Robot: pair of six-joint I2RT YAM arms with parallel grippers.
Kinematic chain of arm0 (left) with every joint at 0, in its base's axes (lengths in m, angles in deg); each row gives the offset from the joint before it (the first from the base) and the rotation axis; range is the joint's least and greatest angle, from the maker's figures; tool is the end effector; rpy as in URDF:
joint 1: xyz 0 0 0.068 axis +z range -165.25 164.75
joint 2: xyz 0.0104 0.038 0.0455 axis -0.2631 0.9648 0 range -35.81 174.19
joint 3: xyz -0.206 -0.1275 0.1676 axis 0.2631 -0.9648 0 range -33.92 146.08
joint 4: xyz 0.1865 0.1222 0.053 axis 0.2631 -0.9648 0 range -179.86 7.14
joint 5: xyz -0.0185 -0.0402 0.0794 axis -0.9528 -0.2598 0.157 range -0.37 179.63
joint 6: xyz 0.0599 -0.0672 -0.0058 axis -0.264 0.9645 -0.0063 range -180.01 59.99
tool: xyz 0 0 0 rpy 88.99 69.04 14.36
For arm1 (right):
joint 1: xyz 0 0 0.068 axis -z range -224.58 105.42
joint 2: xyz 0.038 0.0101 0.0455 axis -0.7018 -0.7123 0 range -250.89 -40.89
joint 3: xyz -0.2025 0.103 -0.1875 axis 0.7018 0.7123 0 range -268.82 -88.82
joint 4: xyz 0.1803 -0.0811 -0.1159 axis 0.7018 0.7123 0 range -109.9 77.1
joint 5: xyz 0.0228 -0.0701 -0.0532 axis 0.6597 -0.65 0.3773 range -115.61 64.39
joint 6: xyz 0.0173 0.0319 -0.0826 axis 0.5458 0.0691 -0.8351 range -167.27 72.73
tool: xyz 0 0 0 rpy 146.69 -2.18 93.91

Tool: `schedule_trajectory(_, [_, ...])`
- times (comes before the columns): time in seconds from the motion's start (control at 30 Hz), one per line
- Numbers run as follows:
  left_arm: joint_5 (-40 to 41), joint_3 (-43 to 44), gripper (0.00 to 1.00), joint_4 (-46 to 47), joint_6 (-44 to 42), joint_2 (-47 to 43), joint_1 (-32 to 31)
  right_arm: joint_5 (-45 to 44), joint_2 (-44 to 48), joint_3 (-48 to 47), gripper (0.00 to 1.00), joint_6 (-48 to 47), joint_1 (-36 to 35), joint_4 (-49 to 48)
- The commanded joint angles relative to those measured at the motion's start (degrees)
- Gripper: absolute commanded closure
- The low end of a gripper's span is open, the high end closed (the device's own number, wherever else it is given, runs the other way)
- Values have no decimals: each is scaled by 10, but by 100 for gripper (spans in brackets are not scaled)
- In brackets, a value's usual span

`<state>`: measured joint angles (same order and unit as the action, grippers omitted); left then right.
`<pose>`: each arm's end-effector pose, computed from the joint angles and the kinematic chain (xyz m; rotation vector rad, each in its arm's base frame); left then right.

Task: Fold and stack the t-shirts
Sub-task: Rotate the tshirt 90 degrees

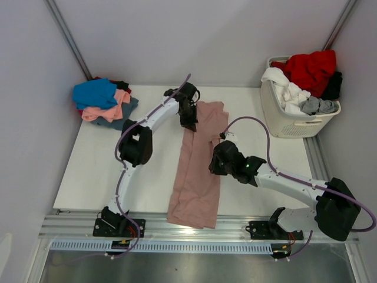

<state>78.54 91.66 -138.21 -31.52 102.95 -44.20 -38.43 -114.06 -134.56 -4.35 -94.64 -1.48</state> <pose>0.4386 -0.2602 0.1703 0.0641 2.8623 -0.5047 0.1791 0.1860 0.2346 -0.0406 2.4083 0.5215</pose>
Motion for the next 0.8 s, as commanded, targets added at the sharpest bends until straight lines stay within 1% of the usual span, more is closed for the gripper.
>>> schedule_trajectory(0.0, [26, -37, 99, 17, 29, -74, 30, -14, 11, 6, 76, 8, -4, -5])
schedule_trajectory(0.17, [48, -71, 99, 22, 34, -89, 50, -19, 3, 6, 77, 9, -5, -5])
schedule_trajectory(0.27, [39, -65, 97, 13, 20, -73, 52, -18, -8, 5, 77, 8, -5, -7])
schedule_trajectory(0.4, [21, -37, 88, -19, 6, -38, 52, -16, -29, -8, 77, 7, -5, -5])
schedule_trajectory(0.53, [21, -48, 72, -18, -7, -33, 52, -19, -51, -23, 76, 2, -5, 4])
schedule_trajectory(0.6, [26, -49, 66, -22, -14, -33, 52, -22, -60, -34, 75, 2, -5, 8])
schedule_trajectory(0.7, [43, -53, 65, -25, -12, -45, 53, -21, -80, -49, 75, -5, -5, 15])
schedule_trajectory(0.73, [48, -59, 65, -11, -12, -54, 53, -21, -84, -52, 75, -5, -5, 18])
schedule_trajectory(0.77, [45, -86, 64, 4, -12, -65, 54, -22, -90, -54, 75, -8, -6, 18])
